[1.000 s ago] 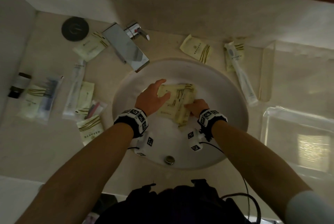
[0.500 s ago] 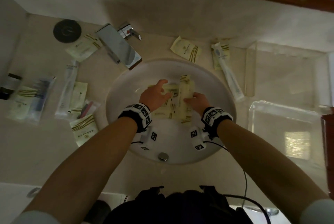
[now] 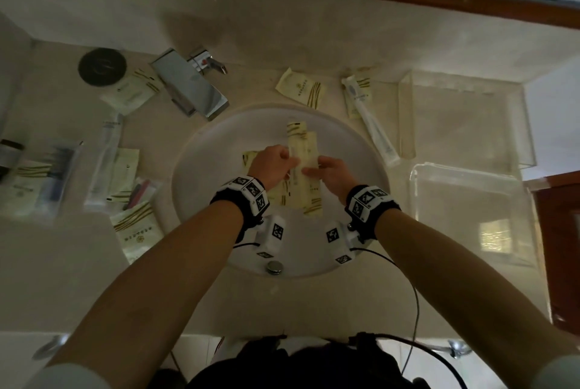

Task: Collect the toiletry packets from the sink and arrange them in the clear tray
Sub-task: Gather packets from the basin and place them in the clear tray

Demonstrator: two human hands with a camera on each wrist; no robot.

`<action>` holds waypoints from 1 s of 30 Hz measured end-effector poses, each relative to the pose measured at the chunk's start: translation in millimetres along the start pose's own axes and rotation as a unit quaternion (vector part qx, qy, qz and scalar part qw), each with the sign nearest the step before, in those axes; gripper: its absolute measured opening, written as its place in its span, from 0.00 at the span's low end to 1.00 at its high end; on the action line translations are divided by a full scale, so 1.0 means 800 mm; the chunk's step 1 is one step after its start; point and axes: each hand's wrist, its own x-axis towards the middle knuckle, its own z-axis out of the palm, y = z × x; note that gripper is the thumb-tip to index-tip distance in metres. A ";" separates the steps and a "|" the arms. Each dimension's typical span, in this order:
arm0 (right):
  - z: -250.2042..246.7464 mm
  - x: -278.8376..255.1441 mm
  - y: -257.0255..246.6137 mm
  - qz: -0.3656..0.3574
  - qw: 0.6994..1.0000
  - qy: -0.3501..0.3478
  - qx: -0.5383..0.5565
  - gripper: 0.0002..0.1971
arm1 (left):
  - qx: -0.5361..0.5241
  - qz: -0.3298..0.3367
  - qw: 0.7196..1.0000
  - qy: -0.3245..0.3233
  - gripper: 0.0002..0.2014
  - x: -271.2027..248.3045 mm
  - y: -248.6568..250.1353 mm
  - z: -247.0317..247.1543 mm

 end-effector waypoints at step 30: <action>-0.046 -0.067 -0.020 -0.063 0.988 0.141 -0.003 0.07 | -0.020 0.028 0.998 0.047 0.05 -0.030 0.060 0.000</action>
